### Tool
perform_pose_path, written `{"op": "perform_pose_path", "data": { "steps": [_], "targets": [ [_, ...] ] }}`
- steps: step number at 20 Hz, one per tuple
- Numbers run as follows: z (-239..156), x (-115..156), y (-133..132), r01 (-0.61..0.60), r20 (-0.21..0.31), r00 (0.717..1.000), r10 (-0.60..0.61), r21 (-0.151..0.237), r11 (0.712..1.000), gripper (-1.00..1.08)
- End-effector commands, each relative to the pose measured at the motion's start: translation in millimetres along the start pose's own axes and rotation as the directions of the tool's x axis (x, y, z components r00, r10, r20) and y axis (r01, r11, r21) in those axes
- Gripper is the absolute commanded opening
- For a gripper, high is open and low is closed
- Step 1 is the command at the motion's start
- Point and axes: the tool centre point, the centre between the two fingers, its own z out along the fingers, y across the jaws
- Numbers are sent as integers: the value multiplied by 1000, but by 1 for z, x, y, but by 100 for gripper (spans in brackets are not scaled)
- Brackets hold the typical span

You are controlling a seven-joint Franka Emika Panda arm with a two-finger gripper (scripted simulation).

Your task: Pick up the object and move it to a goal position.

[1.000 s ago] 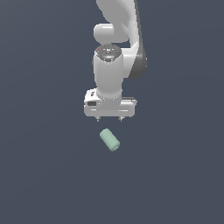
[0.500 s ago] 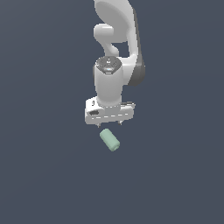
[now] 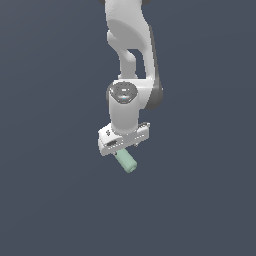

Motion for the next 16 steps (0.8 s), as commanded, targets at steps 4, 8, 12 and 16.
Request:
{"op": "perform_pose_path", "data": {
  "steps": [4,8,12,16],
  "targets": [
    [18,3,1,117,5,993,-117,7,993,100],
    [27,4,2,172,6,985,-172,11,985,100],
    [32,5,2,204,7,979,-205,14,979,100],
    [34,5,2,215,7,977,-215,15,976,100]
  ]
}}
